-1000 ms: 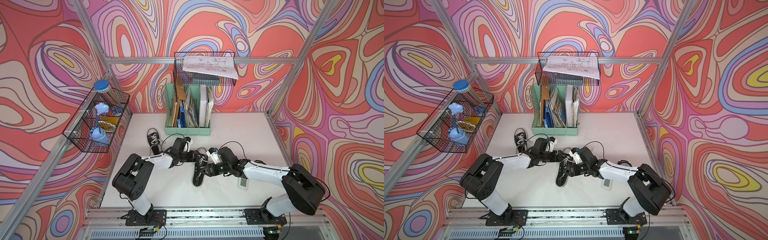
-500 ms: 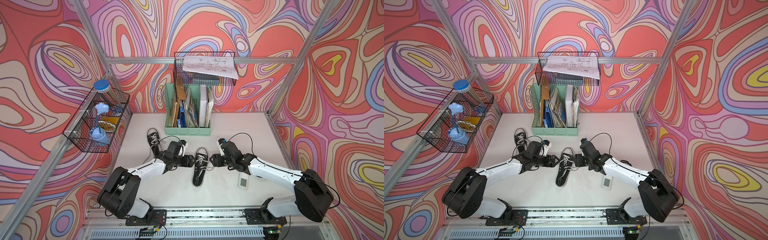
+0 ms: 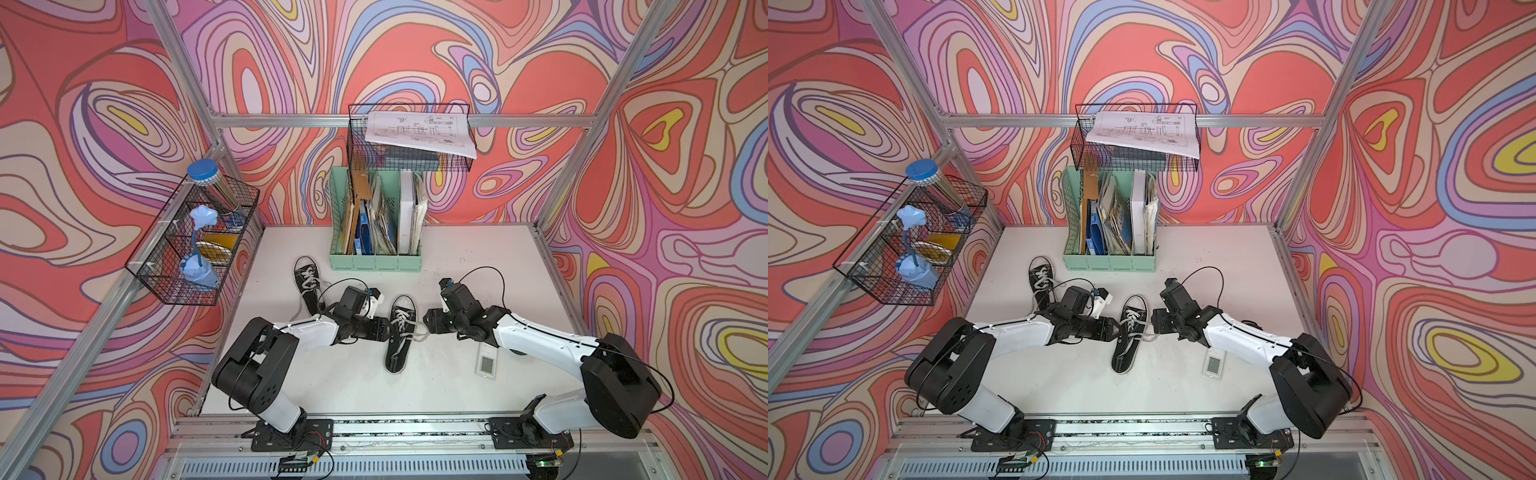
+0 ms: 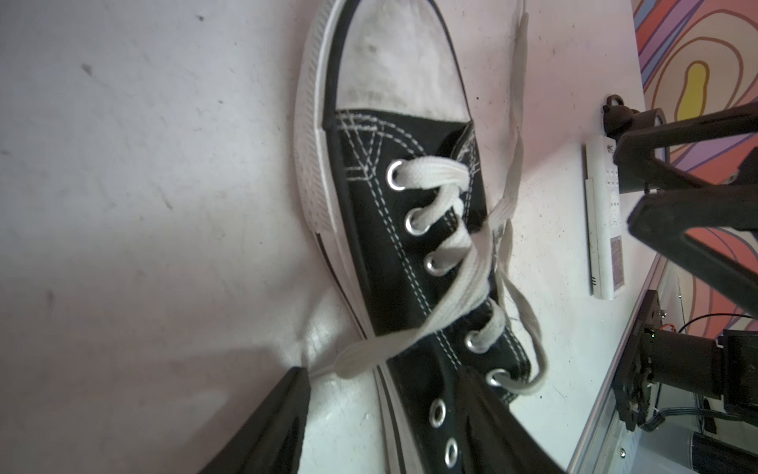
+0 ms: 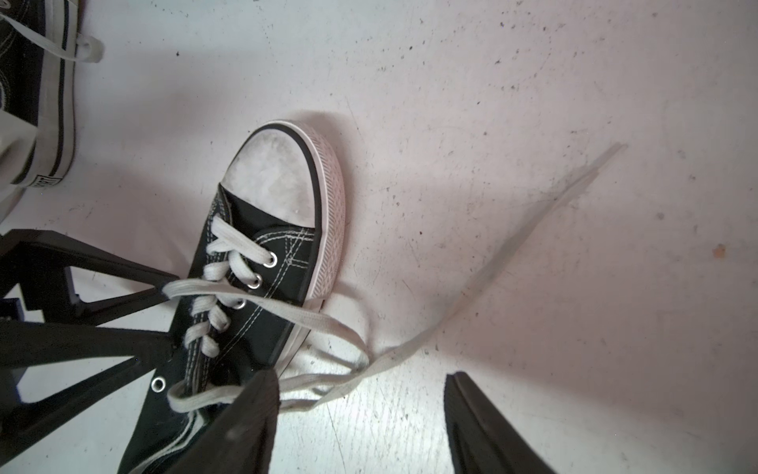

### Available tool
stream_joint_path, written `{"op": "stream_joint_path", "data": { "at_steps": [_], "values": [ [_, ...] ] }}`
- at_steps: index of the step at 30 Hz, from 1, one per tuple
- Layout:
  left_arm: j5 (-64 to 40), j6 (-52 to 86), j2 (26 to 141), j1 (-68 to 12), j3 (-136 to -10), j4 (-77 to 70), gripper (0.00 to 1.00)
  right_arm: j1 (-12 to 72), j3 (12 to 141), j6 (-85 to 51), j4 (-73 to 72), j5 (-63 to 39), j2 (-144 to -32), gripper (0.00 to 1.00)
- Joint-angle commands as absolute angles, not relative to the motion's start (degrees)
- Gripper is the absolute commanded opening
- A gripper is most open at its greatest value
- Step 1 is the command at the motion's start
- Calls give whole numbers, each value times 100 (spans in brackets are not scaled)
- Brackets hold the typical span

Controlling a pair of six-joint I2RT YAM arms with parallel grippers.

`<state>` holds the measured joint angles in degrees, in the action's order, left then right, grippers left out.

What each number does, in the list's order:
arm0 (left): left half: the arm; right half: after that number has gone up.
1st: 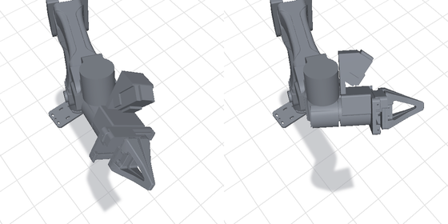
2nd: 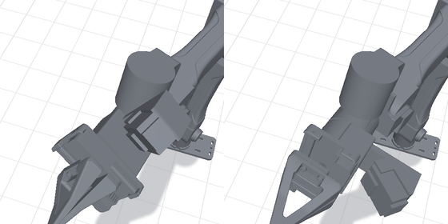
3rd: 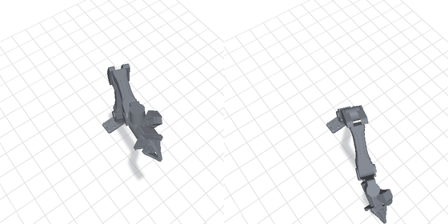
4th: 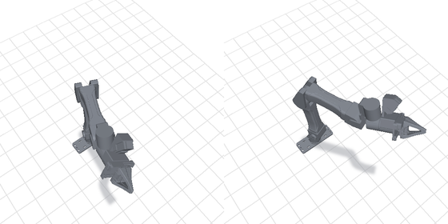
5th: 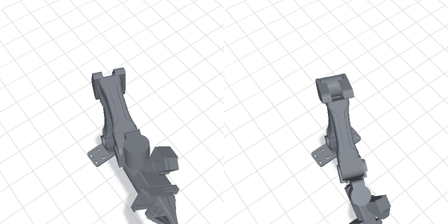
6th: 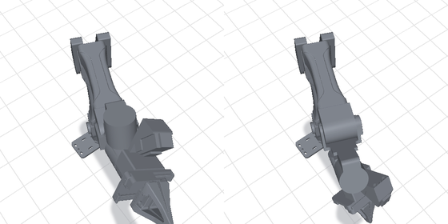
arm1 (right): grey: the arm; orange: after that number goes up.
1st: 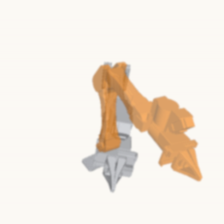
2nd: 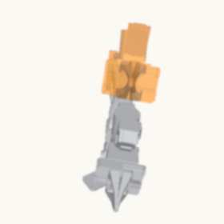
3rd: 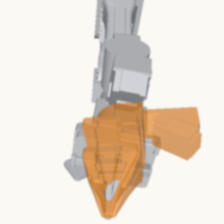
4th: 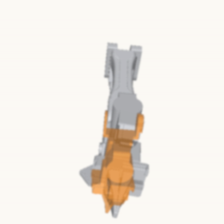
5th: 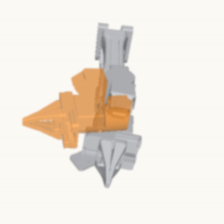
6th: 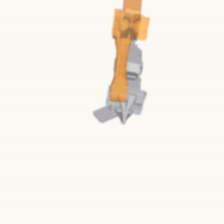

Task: Tie the shoes
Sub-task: Cross the shoelace with the shoelace.

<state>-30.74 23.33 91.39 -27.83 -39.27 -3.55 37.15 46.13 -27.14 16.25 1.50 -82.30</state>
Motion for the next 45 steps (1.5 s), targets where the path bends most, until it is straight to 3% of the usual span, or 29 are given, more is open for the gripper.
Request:
{"op": "stream_joint_path", "data": {
  "at_steps": [1, 25, 32, 45],
  "values": [
    [-3167, 2182, 9315, -2815, -4060, -532, 56, 3707, 4545, -2726, 1530, 81, -8322, 65],
    [-2640, 1960, 8908, -2815, -4105, -265, 3, 3709, 4518, -2664, 1535, 25, -8414, 65],
    [-2405, 1847, 8495, -2813, -4063, 110, 5, 3700, 4553, -2580, 1709, 435, -8394, 65],
    [-2965, 2183, 8628, -2813, -3870, 177, 13, 3700, 4560, -2919, 1022, -415, -8967, 60]
  ]
}}
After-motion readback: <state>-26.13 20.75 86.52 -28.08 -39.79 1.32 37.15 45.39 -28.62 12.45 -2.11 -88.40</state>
